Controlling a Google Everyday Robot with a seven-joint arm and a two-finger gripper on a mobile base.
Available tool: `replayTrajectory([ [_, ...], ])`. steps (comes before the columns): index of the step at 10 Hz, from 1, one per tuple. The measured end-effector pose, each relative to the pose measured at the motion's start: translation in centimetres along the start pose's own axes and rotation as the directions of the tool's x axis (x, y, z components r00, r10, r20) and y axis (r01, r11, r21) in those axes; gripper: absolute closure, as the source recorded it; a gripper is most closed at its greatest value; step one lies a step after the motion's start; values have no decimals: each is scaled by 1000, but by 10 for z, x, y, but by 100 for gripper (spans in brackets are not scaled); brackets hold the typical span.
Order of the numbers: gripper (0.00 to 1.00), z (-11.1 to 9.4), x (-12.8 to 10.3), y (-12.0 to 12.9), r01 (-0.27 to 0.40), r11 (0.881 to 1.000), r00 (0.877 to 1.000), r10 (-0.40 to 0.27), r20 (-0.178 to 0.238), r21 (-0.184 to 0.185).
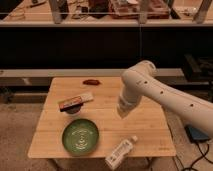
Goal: Move the arm in a circular motion
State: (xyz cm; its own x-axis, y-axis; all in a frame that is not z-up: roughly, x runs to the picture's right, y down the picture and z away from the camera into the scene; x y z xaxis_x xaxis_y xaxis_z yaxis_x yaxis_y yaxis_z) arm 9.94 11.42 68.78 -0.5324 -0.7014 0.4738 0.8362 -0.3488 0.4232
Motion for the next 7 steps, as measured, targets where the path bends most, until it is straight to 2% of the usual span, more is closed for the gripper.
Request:
replayTrajectory([
  [2,100,0,-16,21,-46,999,999,46,1,-13],
  [4,100,-3,-49,56,-98,995,995,98,2,-30],
  [7,100,-12,-117,101,-175,983,984,176,12,-50],
])
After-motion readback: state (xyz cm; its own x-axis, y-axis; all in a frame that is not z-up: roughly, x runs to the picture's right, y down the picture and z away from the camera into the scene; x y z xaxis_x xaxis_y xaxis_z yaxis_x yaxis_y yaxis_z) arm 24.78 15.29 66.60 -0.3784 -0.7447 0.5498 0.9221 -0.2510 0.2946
